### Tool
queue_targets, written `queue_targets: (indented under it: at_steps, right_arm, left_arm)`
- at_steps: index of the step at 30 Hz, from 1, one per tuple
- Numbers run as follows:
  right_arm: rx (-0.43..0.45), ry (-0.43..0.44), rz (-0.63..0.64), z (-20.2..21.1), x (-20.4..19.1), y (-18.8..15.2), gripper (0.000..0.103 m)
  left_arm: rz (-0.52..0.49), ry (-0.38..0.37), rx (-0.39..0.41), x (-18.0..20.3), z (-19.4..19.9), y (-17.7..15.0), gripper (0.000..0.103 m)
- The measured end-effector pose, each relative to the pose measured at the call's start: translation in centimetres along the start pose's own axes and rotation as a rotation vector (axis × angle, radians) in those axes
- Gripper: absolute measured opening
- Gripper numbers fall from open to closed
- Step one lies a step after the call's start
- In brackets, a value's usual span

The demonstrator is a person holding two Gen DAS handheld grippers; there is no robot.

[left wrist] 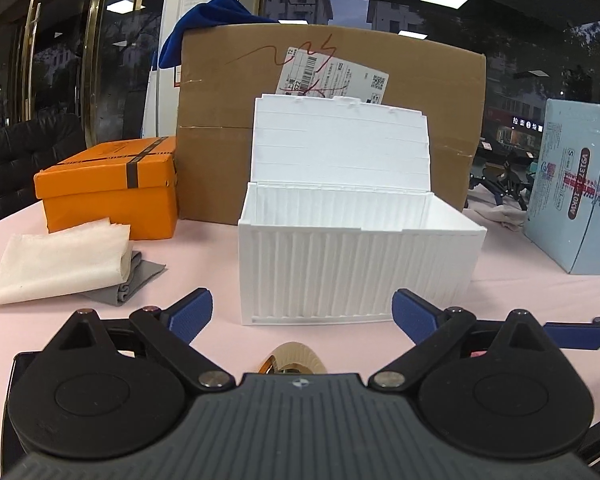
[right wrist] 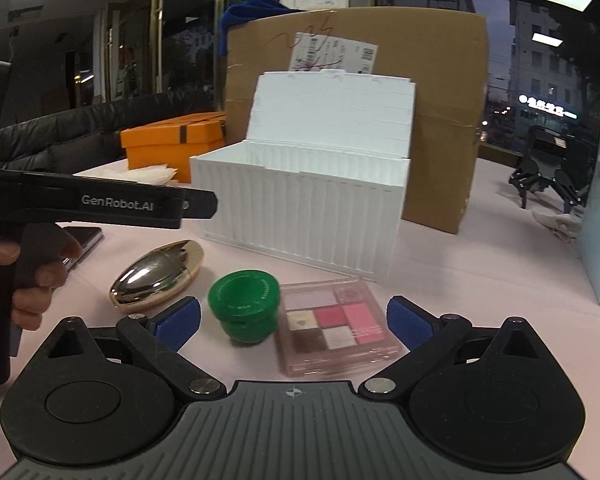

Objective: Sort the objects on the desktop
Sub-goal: 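Grasp the green round jar with the right gripper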

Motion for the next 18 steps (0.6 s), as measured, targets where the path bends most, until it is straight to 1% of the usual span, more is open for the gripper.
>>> queue_targets:
  at_steps: [1,4,6,7,11,16,18]
  right_arm:
    - [-0.013,0.013,0.011,-0.4,-0.6,0.0,0.1]
    - [-0.055,0.033,0.035,-1.7,-2.1,0.1,0.089]
    - [-0.072,0.036,0.053,-2.3,-2.8,0.1,0.087]
    - [-0.077,0.035,0.062,-2.5,-3.1,0.0,0.084]
    - [-0.114,0.038,0.073,-3.3,-3.9,-0.2,0.065]
    - [-0.144,0.02,0.076,-4.0,-4.1,-0.2,0.058]
    - [-0.151,0.016,0.07,-4.1,-4.1,-0.1,0.058]
  left_arm:
    - [-0.005,0.006,-0.009,-0.1,-0.1,-0.3,0.097]
    - [-0.004,0.013,-0.028,-0.5,-0.4,-0.8,0.097]
    - [0.018,0.011,-0.034,-0.8,-0.6,-1.0,0.097]
    - [0.036,0.005,-0.036,-1.0,-0.6,-1.1,0.097]
    - [0.091,0.014,-0.042,-2.1,-0.7,-1.3,0.097]
    - [0.102,0.015,-0.05,-2.3,-0.7,-1.5,0.097]
    - [0.108,0.012,-0.051,-2.4,-0.8,-1.5,0.097]
Point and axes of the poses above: each gripper's, at about its wrist camera, not at the fingertips, and z roughly against the way its jaws point, x to its right, y to its top, the point moved 10 cm from there along -z, roughly the way its jaws point, and after that the axes turned 13 degrees about -y, right-handed, at the moved point
